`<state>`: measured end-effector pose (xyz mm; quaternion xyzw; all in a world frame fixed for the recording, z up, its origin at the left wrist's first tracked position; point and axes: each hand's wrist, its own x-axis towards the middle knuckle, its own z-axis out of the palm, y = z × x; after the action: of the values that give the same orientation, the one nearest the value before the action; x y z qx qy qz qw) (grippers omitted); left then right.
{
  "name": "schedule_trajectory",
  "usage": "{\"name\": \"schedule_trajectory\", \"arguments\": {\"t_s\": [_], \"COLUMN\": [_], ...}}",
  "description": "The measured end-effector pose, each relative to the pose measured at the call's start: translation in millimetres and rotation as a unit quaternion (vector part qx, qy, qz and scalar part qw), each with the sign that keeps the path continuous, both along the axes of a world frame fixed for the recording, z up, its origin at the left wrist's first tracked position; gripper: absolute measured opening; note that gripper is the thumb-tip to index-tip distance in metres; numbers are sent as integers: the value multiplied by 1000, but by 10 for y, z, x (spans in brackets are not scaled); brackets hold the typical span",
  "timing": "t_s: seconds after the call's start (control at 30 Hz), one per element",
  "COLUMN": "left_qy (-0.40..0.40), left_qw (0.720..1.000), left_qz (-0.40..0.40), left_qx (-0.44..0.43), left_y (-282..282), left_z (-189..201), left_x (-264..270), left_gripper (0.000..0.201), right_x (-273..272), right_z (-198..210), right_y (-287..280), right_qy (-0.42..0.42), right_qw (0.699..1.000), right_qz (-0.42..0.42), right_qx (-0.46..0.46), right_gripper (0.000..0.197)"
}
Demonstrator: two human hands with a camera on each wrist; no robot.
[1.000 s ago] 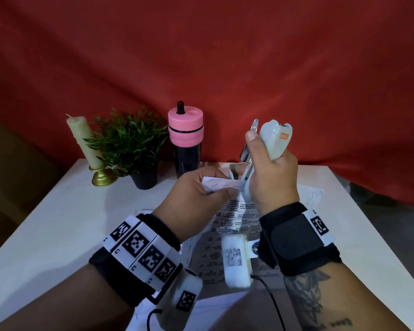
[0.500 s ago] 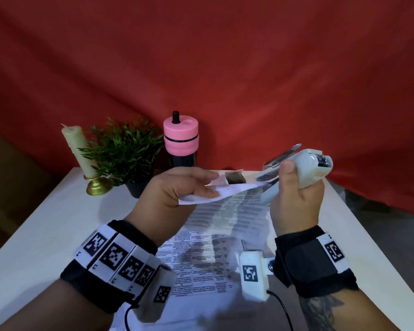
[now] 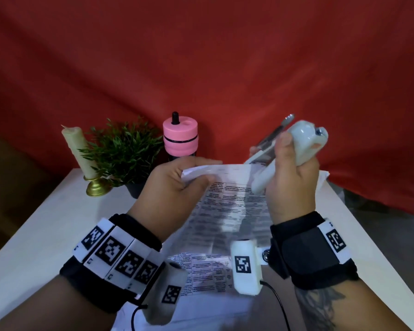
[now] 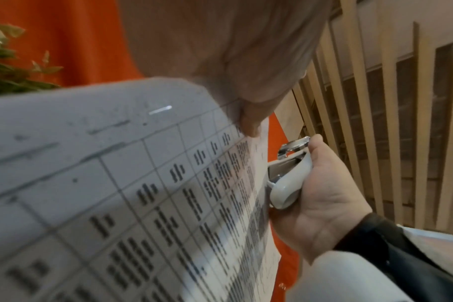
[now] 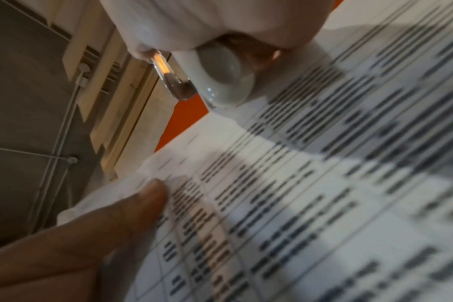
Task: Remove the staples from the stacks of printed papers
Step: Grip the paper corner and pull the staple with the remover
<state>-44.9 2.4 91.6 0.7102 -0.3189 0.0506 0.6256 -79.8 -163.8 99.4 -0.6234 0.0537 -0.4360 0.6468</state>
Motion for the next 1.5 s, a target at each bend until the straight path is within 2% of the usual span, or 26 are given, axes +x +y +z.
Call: {"name": "schedule_trajectory", "arguments": {"t_s": [0.17,0.27,0.4,0.53,0.8,0.9,0.97,1.0,1.13,1.2,1.27,1.3,1.37,1.4,1.47,1.5], "left_qy": [45,55,64,69,91,123,97,81,91,119,144,126,-16,-96,-238,-261], "left_qw": [998,998,997,997,995,990,991,993,987,979,972,975,993,991,968,962], "left_qz": [-23,-18,-15,-12,-33,-70,-50,-41,-100,-114,-137,-129,-101,-96,-56,-49], "left_qx": [-28,-34,-30,-22,-34,13,76,78,-88,-121,-125,-128,-58,-2,62,67], "left_y": [-70,-68,-64,-84,-123,-98,-93,-94,-97,-64,-30,-30,-28,-17,-17,-5], "left_z": [88,77,51,53,36,-40,-113,-127,-114,-62,-39,-30,-27,-52,-131,-167], "left_x": [-25,-30,-26,-37,-72,-36,14,28,32,26,-2,11,6,6,60,82], "left_gripper": [23,20,17,13,19,31,31,26,25,29,27,26,26,29,40,42], "right_x": [44,48,52,53,92,137,145,127,1,-44,-85,-98,-108,-109,-101,-96], "right_z": [195,213,214,219,214,154,87,61,-30,-62,-60,-60,-41,-39,-64,-79], "right_y": [95,98,120,136,60,8,-24,-36,-123,-184,-213,-222,-220,-224,-251,-261], "right_qy": [42,41,29,25,-2,7,4,0,-54,-81,-95,-101,-124,-135,-148,-148], "right_qw": [998,998,999,999,994,996,998,999,998,995,993,993,990,988,986,987], "right_qz": [29,27,27,20,8,17,35,41,-2,-32,-26,-13,7,11,9,4], "right_qx": [-35,-28,-29,-45,-112,-89,-46,-29,-27,-50,-58,-59,-67,-70,-71,-70], "right_gripper": [52,43,45,32,33,36,32,31,26,34,44,42,35,35,37,39]}}
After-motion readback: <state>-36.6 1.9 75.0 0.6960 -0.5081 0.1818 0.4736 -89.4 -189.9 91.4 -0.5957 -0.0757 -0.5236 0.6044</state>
